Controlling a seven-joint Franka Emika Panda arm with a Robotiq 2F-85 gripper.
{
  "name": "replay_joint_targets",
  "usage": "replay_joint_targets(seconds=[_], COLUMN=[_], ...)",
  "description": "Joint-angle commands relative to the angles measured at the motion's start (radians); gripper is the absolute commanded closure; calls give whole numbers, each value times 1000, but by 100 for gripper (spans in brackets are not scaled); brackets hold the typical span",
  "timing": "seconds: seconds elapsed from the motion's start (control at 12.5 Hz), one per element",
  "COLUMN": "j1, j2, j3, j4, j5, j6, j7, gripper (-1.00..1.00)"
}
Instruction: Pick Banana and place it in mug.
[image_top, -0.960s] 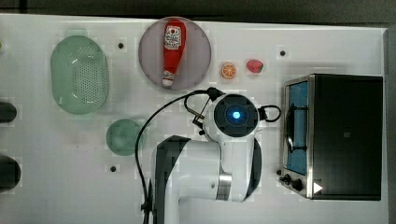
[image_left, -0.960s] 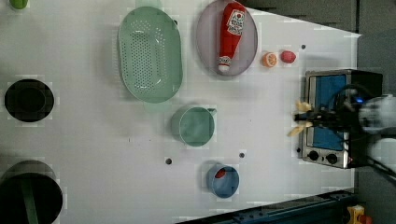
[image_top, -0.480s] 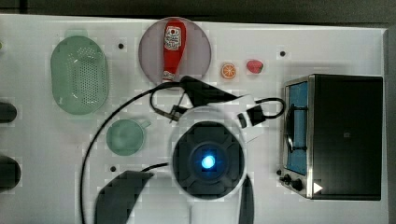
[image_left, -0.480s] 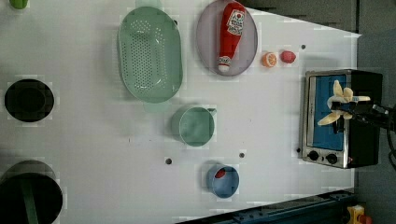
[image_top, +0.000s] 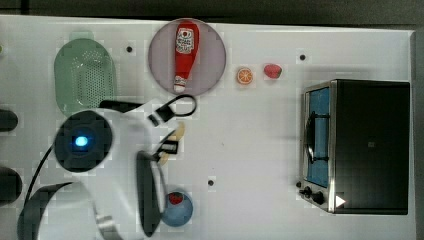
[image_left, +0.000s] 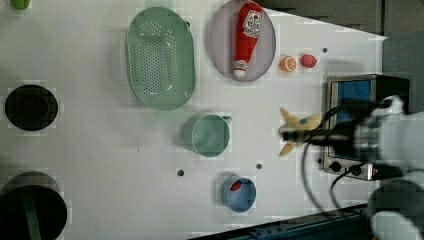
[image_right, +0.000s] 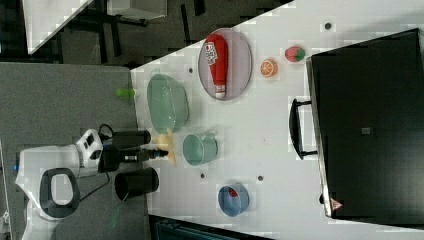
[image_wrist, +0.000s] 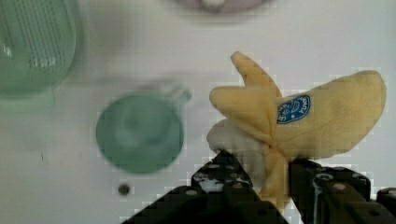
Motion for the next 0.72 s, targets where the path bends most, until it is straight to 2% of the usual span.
replay_joint_targets(seconds=[0.08, 0.4, 0.72], j1=[6, 7, 7], j2=[-20, 72, 188], j3=[65, 148, 161], j4=[8, -8, -59], j5=[-1, -1, -5], j6=[1, 89, 268], j7=[202, 413, 464], gripper=[42, 42, 42])
